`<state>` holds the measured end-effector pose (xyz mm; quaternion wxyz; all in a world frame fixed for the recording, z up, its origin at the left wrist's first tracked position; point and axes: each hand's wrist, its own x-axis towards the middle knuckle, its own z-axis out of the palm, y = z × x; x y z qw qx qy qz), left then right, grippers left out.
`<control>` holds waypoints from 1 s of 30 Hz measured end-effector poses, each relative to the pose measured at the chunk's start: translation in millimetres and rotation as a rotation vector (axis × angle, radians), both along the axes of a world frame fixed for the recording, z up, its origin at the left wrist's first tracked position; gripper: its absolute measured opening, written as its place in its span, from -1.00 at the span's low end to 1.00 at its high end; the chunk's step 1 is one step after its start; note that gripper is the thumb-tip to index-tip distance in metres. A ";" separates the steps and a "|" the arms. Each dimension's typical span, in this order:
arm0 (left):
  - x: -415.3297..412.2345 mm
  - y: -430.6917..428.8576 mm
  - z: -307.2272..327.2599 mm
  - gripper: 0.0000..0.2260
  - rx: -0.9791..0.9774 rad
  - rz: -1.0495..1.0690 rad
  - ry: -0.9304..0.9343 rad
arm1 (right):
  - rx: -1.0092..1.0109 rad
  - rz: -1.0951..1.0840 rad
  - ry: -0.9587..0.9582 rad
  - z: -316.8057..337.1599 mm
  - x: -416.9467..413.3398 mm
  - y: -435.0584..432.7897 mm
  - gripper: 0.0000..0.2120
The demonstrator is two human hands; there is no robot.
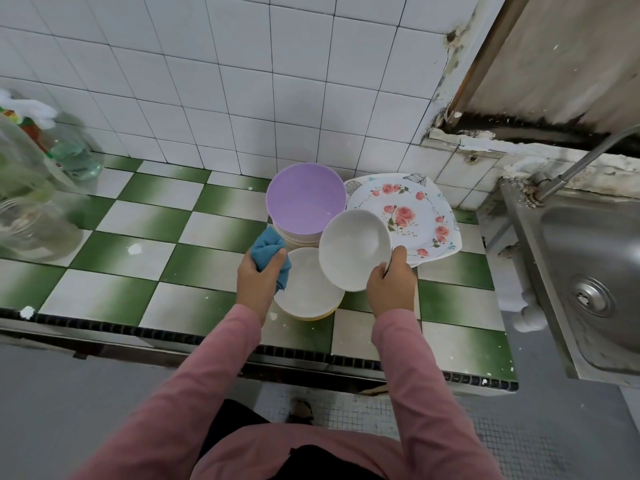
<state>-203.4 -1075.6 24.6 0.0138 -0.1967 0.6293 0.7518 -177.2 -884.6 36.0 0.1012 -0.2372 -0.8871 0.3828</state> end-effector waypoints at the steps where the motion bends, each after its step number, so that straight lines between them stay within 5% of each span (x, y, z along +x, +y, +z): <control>1: 0.4 0.2 0.2 -0.75 0.004 -0.002 0.001 | -0.003 0.002 0.000 -0.6 -0.3 -0.8 -0.85; 12: 2.4 -2.7 1.8 -0.76 -0.003 0.003 0.013 | -0.011 0.017 0.043 -8.0 0.0 -3.3 -0.91; 20: 2.3 -0.6 4.2 -0.76 0.002 -0.003 0.022 | -0.008 0.028 0.029 -9.8 1.4 -6.0 -0.75; 30: 4.9 -2.0 3.0 -0.75 -0.001 -0.005 0.031 | 0.011 0.020 0.130 -10.7 1.6 -7.8 -0.93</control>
